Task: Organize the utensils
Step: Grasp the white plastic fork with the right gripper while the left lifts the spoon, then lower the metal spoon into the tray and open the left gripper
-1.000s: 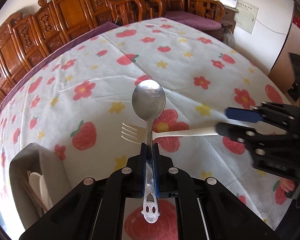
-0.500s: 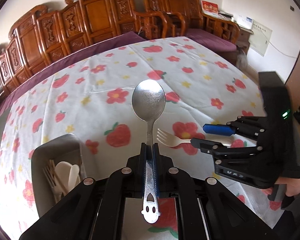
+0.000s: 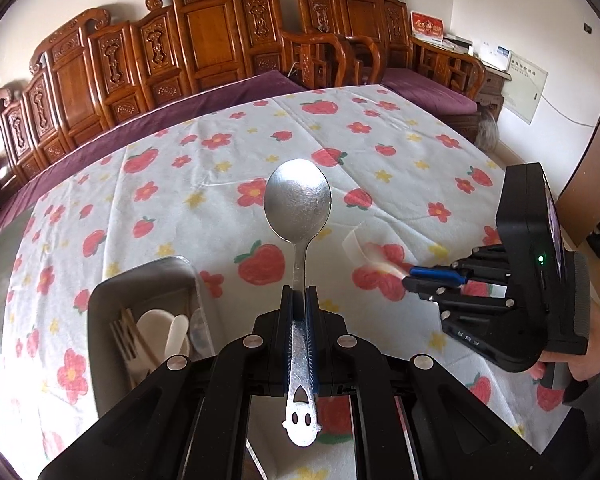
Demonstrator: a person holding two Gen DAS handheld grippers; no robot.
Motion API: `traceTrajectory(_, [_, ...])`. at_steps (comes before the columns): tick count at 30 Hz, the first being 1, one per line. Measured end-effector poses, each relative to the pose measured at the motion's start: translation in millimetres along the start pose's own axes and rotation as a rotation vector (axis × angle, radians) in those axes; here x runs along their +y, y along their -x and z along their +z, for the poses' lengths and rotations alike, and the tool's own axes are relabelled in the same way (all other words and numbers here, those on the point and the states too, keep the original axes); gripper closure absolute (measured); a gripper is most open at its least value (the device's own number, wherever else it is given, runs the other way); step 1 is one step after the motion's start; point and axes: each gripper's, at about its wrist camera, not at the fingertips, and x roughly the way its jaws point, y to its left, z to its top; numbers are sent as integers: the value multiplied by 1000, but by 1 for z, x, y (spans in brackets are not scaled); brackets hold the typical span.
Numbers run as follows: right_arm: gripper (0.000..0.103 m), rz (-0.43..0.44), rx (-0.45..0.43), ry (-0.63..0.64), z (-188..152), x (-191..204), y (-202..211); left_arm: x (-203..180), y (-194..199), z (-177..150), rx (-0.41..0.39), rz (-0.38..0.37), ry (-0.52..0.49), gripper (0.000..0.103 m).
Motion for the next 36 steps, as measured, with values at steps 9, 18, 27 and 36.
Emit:
traceTrajectory(9, [94, 10, -16, 33, -6, 25, 16, 34, 25, -16, -3, 41, 36, 98])
traceTrajectory(18, [94, 29, -97, 27, 4, 52, 47, 77, 23, -42, 50, 94, 85, 98])
traceTrajectory(27, [94, 52, -125, 24, 8, 72, 59, 104, -10, -62, 132, 115, 144, 98])
traceTrajectory(36, [94, 56, -142, 28, 14, 86, 69, 104, -21, -63, 156, 105, 154, 96])
